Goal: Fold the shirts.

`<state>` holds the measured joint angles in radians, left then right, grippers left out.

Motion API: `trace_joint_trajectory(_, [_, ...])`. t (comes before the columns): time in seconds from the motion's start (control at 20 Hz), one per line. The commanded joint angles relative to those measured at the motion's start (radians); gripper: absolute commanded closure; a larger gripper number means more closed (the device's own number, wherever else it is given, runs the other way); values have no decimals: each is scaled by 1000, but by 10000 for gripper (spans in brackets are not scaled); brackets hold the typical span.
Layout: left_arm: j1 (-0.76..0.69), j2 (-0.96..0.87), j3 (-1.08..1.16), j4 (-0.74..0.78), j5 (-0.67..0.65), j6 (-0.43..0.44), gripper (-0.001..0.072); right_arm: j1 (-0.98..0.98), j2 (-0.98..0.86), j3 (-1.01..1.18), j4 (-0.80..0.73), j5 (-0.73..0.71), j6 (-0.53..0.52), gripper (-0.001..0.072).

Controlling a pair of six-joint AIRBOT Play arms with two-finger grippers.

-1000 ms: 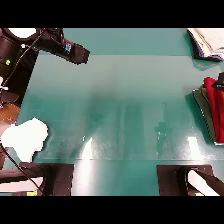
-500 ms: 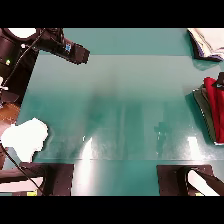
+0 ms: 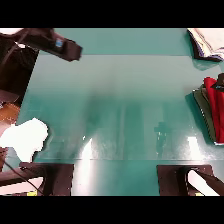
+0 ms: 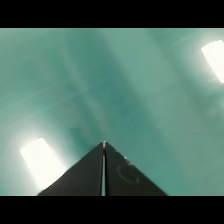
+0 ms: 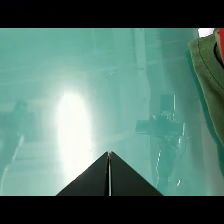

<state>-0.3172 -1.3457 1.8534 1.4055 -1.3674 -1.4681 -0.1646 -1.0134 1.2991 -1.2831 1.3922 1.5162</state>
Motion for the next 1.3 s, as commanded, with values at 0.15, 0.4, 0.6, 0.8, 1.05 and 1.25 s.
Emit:
trace_joint_trajectory(0.15, [176, 220, -157, 315, -343, -27, 409, 1, 1, 0, -1, 2, -26, 696])
trace_joint_trajectory(0.4, [342, 317, -644, 388, -280, -79, 64, 1, 1, 0, -1, 2, -37, 696])
trace_joint_trajectory(0.6, [458, 317, -986, 401, -129, -135, 63, 1, 1, 0, -2, 2, -44, 696])
trace_joint_trajectory(0.8, [486, 317, -1141, 392, 6, -186, 64, 1, 1, 0, -1, 2, -44, 696])
trace_joint_trajectory(1.05, [486, 317, -1138, 392, 20, -182, 672, 1, 1, 0, 0, 3, -43, 696])
trace_joint_trajectory(1.25, [474, 319, -898, 361, -53, -138, 681, 0, 1, 5, 0, -6, -44, 696])
